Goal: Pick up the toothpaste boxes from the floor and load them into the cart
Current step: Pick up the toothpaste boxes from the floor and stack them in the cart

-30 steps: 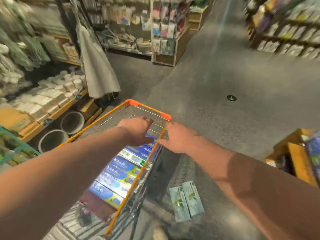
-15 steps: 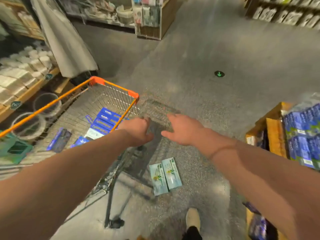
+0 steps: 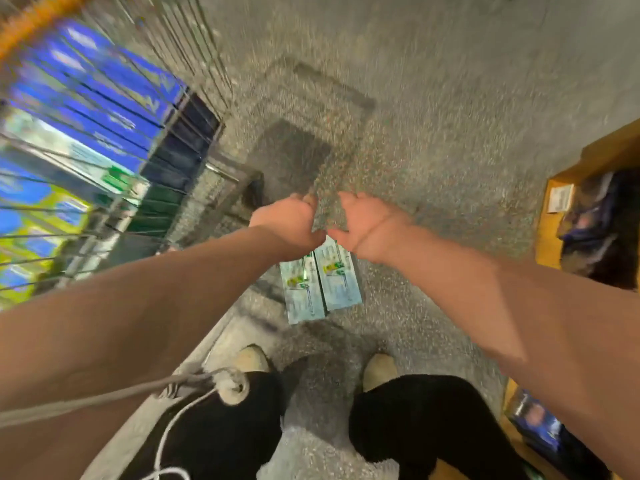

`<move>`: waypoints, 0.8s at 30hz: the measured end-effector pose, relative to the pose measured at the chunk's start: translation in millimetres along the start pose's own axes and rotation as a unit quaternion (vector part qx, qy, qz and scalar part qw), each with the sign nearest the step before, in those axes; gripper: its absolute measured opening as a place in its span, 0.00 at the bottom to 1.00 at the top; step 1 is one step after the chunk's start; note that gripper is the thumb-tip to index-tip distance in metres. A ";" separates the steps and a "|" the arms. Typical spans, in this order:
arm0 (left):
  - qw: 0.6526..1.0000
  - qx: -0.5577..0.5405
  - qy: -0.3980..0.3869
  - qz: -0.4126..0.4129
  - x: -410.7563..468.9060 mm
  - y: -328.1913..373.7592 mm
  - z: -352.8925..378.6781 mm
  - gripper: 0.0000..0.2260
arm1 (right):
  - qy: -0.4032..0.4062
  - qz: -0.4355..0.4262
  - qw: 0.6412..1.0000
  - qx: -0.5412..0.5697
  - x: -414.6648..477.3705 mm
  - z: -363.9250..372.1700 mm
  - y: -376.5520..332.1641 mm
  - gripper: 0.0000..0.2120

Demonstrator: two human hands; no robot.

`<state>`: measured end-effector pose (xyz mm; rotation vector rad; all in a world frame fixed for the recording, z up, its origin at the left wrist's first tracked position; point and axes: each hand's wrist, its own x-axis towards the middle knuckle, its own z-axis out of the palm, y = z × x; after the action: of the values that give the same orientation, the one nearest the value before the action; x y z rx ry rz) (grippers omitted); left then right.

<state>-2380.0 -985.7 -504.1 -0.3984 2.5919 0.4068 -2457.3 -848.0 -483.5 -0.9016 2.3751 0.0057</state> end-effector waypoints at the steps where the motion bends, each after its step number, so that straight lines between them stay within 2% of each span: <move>1: 1.000 -0.003 -0.003 -0.003 19.1 -8.4 22.9 0.26 | -0.007 0.012 1.000 0.003 18.3 26.7 4.7 0.32; 4: 0.999 -0.047 -0.004 -0.024 71.3 -32.4 97.5 0.26 | -0.022 0.048 0.999 0.001 68.9 107.0 19.6 0.30; 10: 0.981 -0.135 -0.028 -0.139 141.8 -69.9 257.2 0.25 | -0.033 0.087 0.996 0.006 158.7 248.8 53.6 0.29; 14: 0.976 -0.136 -0.025 -0.168 174.3 -88.8 324.6 0.26 | -0.011 0.095 0.995 0.016 205.0 309.4 71.1 0.26; 17: 0.967 -0.167 0.001 -0.190 191.5 -94.8 359.0 0.28 | -0.010 0.136 0.989 0.048 226.2 343.8 81.1 0.28; 21: 0.945 -0.217 0.019 -0.243 196.9 -91.7 389.2 0.37 | -0.018 0.176 0.981 0.085 232.1 385.5 88.5 0.33; 24: 0.932 -0.242 0.010 -0.268 194.6 -86.7 407.9 0.50 | -0.011 0.207 0.971 0.121 233.0 403.9 90.9 0.45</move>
<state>-2344.4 -961.0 -962.3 -1.2432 2.2423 0.8362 -2438.1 -836.1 -958.0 -0.2834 2.4329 -0.1067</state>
